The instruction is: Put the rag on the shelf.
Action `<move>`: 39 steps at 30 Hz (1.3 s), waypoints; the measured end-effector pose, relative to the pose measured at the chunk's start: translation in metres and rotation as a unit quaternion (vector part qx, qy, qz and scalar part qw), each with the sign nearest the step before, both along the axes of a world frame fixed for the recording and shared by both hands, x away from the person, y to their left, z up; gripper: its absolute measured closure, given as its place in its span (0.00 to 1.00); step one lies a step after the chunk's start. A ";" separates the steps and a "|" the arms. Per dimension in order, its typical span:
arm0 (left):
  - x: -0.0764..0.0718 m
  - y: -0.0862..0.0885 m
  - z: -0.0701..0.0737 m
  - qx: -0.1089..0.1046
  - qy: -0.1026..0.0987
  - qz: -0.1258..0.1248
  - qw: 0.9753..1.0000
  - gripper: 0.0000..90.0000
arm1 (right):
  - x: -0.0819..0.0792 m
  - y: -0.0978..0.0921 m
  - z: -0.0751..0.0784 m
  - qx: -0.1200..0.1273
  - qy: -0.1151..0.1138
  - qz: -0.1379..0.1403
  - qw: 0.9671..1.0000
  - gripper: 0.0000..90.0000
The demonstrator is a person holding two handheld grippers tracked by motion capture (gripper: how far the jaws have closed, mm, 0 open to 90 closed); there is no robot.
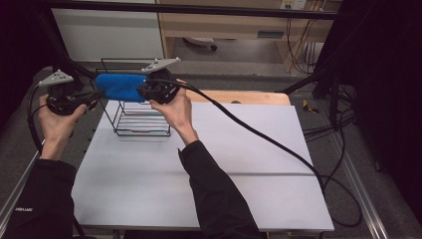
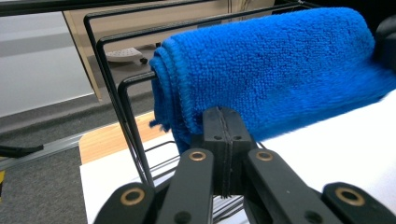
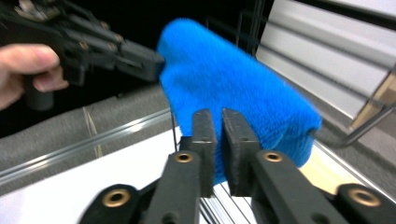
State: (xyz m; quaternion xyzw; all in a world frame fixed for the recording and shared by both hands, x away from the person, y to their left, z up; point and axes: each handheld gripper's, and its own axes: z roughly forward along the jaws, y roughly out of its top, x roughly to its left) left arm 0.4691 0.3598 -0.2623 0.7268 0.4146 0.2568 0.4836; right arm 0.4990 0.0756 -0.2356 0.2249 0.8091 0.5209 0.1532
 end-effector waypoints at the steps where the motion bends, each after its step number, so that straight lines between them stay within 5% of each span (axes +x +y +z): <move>1: 0.000 0.000 -0.001 0.001 0.000 0.000 1.000 1.00 | 0.001 0.001 -0.004 0.000 0.005 0.000 1.000 0.97; 6: 0.003 -0.001 -0.007 0.002 0.000 -0.001 1.000 1.00 | 0.008 -0.005 -0.023 0.013 0.029 -0.016 0.999 1.00; 16: 0.001 -0.003 -0.010 -0.006 0.001 -0.007 1.000 0.98 | 0.006 -0.011 -0.026 0.021 0.008 -0.009 1.000 0.92; 28: -0.017 -0.002 -0.014 -0.006 0.027 -0.013 1.000 0.67 | -0.015 -0.043 -0.007 0.033 0.003 -0.014 0.999 0.52; 39: -0.031 -0.016 -0.038 -0.001 0.044 -0.026 0.999 0.36 | -0.027 -0.090 -0.018 0.020 0.022 -0.038 0.999 0.20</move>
